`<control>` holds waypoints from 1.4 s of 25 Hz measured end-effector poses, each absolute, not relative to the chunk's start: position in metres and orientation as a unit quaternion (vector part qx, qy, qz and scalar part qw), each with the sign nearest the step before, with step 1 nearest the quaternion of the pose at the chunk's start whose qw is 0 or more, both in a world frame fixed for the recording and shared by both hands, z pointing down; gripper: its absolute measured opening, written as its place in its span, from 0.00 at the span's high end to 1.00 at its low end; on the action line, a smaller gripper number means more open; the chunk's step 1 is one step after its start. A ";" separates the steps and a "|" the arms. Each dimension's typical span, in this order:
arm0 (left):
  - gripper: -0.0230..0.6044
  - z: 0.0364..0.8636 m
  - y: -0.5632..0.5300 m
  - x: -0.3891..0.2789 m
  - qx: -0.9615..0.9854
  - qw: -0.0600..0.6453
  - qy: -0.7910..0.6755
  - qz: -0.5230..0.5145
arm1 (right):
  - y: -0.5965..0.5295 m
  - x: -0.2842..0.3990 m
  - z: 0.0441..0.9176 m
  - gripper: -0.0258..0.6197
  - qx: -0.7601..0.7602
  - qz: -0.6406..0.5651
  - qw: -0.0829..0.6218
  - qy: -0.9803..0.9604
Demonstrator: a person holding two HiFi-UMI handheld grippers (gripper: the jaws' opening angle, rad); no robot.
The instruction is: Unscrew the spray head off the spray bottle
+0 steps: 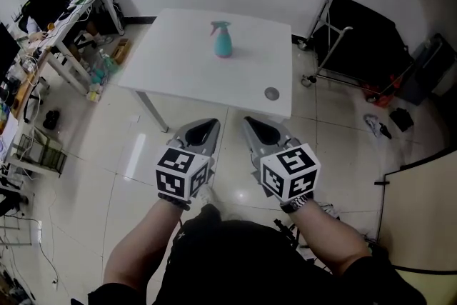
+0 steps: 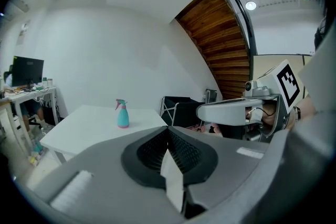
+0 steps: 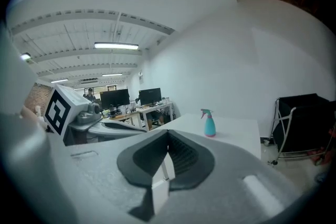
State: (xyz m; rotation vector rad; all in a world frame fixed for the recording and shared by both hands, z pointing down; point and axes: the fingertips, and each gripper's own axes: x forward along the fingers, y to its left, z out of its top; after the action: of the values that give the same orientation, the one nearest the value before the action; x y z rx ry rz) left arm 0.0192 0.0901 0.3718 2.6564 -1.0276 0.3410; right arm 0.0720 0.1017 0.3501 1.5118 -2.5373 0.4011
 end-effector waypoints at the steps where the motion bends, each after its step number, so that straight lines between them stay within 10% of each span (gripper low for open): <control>1: 0.95 0.373 0.083 0.017 0.918 0.137 -0.353 0.118 | 0.095 0.070 0.351 0.97 0.507 0.135 0.082 -0.848; 35: 0.93 0.399 -0.069 -0.010 0.932 0.139 -0.305 0.136 | -0.046 0.041 0.363 0.97 0.552 0.133 0.107 -0.816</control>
State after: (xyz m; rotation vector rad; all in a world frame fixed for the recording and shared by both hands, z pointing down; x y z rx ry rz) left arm -0.0104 -0.0685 0.3994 2.6957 -0.8823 0.3930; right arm 0.0414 -0.0456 0.3635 1.6268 -2.4028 0.3930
